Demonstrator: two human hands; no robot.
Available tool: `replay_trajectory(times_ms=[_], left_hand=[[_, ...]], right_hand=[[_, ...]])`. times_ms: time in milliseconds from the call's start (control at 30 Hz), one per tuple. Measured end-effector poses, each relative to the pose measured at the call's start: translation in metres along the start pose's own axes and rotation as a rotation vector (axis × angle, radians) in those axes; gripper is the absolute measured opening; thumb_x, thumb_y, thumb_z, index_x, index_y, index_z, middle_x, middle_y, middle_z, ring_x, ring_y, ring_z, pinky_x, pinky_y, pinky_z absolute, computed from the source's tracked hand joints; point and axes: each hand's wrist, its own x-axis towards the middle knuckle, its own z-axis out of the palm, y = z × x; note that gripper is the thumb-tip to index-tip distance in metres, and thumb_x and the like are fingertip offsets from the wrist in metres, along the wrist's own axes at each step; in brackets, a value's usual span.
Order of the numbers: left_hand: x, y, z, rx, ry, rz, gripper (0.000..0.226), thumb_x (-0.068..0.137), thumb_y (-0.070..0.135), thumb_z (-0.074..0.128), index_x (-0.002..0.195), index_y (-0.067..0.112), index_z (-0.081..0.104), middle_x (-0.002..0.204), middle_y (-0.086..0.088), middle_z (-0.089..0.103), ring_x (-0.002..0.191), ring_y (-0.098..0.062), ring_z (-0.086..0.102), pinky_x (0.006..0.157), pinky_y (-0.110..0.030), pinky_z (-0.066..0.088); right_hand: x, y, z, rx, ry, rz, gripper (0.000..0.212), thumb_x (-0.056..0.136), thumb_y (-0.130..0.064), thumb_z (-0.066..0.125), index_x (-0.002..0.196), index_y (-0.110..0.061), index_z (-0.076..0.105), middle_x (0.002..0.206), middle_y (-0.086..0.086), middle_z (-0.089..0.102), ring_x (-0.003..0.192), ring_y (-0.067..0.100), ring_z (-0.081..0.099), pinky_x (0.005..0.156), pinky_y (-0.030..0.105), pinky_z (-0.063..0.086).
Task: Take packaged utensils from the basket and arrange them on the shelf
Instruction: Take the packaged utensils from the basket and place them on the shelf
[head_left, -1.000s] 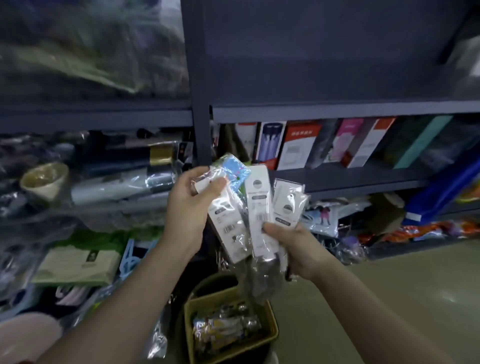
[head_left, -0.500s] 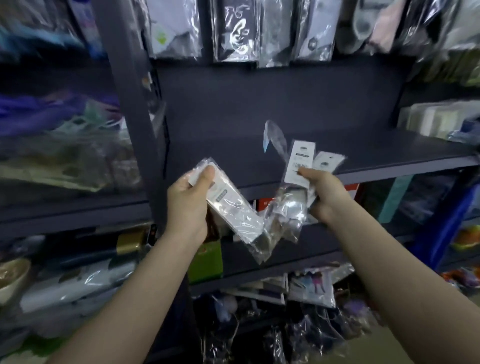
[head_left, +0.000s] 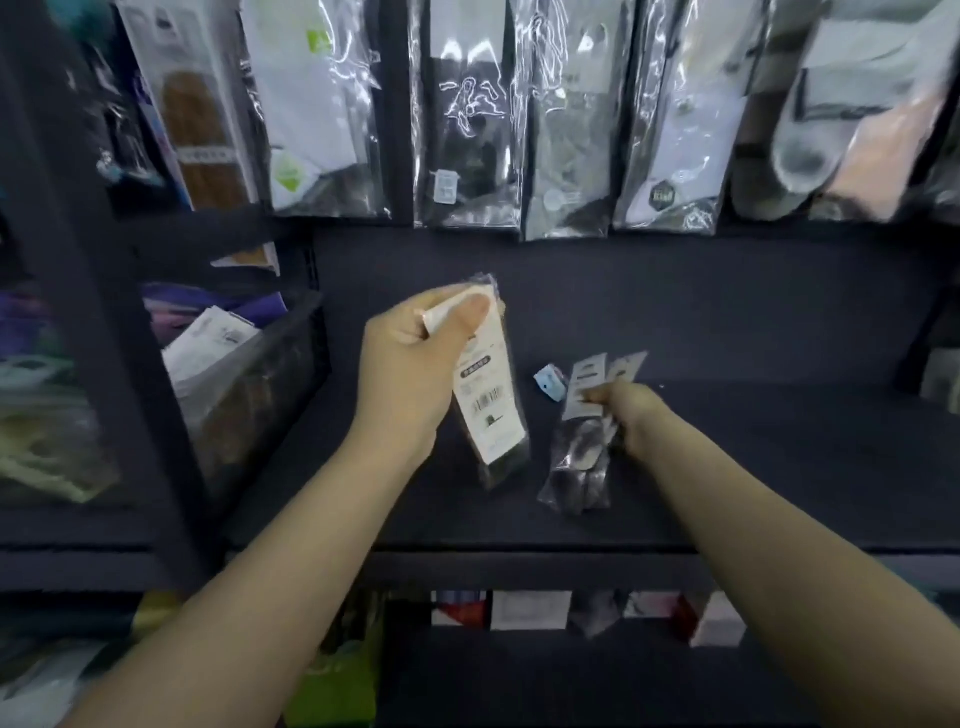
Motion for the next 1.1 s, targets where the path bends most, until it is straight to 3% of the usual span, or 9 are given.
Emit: replay_trajectory(times_ms=[233,367,467,533,633,733,833,967,1100], left_hand=[[-0.011,-0.062,-0.018,0.692,-0.471,0.36,0.025,0.079,0.034,0.059,0.101,0.026,0.067,0.093,0.017,0.07,0.082,-0.002,0.056,0.076,-0.015,0.048],[-0.018,-0.079,-0.061,0.941,-0.668,0.272,0.025,0.079,0.034,0.065,0.101,0.026,0.07,0.105,0.016,0.066,0.097,0.001,0.056,0.088,-0.02,0.046],[-0.021,-0.086,-0.096,1.068,-0.737,0.131,0.033,0.08,0.037,0.064,0.112,0.026,0.065,0.116,0.02,0.053,0.111,0.008,0.045,0.101,-0.027,0.042],[-0.023,-0.083,-0.113,1.076,-0.762,0.026,0.068,0.072,0.071,0.047,0.12,0.025,0.06,0.122,0.02,0.046,0.116,0.013,0.037,0.104,-0.012,0.032],[-0.028,-0.083,-0.13,1.068,-0.808,-0.146,0.099,0.056,0.09,0.028,0.129,0.025,0.051,0.13,0.028,0.033,0.123,0.01,0.031,0.095,0.009,0.015],[-0.028,-0.089,-0.142,1.096,-0.791,-0.139,0.071,0.072,0.06,0.032,0.124,0.019,0.056,0.137,0.009,0.045,0.128,-0.008,0.042,0.101,-0.005,0.025],[-0.025,-0.091,-0.152,1.059,-0.714,-0.172,0.064,0.07,0.053,0.038,0.122,0.022,0.058,0.13,0.005,0.055,0.12,-0.01,0.05,0.102,-0.018,0.034],[-0.025,-0.091,-0.156,0.883,-0.585,-0.234,0.064,0.066,0.046,0.063,0.125,0.025,0.051,0.131,0.006,0.052,0.122,-0.006,0.049,0.106,-0.026,0.037],[-0.031,-0.09,-0.154,0.88,-0.509,-0.206,0.065,0.062,0.05,0.065,0.12,0.022,0.056,0.122,0.006,0.055,0.112,-0.001,0.053,0.099,-0.024,0.044]], right_hand=[[-0.018,-0.005,-0.014,0.339,-0.393,-0.164,0.014,0.093,-0.017,0.052,0.098,-0.011,0.064,0.079,0.003,0.075,0.069,0.017,0.072,0.067,0.033,0.06],[-0.04,-0.002,0.0,0.214,-0.402,-0.426,0.012,0.094,-0.018,0.051,0.09,-0.018,0.062,0.068,-0.006,0.071,0.054,0.004,0.066,0.045,0.018,0.051],[-0.045,0.008,0.019,-0.272,-0.339,-0.802,0.016,0.094,-0.017,0.051,0.104,-0.015,0.064,0.094,0.002,0.071,0.081,0.004,0.065,0.074,0.022,0.055],[-0.033,0.023,0.031,-0.833,-0.322,-1.062,0.031,0.094,-0.022,0.051,0.125,-0.018,0.056,0.111,0.004,0.065,0.101,0.016,0.056,0.088,0.034,0.049],[-0.02,0.04,0.052,-1.435,-0.322,-1.475,0.029,0.087,-0.016,0.05,0.113,-0.025,0.06,0.101,-0.006,0.066,0.094,0.021,0.059,0.063,0.034,0.054],[-0.012,0.049,0.067,-1.671,-0.319,-1.717,0.028,0.074,-0.014,0.053,0.095,-0.028,0.065,0.089,-0.007,0.069,0.076,0.018,0.063,0.047,0.023,0.048],[-0.004,0.046,0.078,-1.784,-0.392,-1.773,0.042,0.062,-0.01,0.076,0.098,-0.028,0.065,0.094,-0.004,0.07,0.074,0.019,0.064,0.049,0.023,0.046],[0.013,0.038,0.083,-1.865,-0.429,-1.708,0.068,0.061,-0.002,0.076,0.121,-0.029,0.06,0.111,0.002,0.069,0.081,0.021,0.066,0.052,0.025,0.049],[0.027,0.036,0.087,-1.917,-0.514,-1.498,0.087,0.083,0.01,0.042,0.148,-0.037,0.007,0.156,0.008,0.022,0.133,0.029,0.037,0.085,0.038,0.052]])
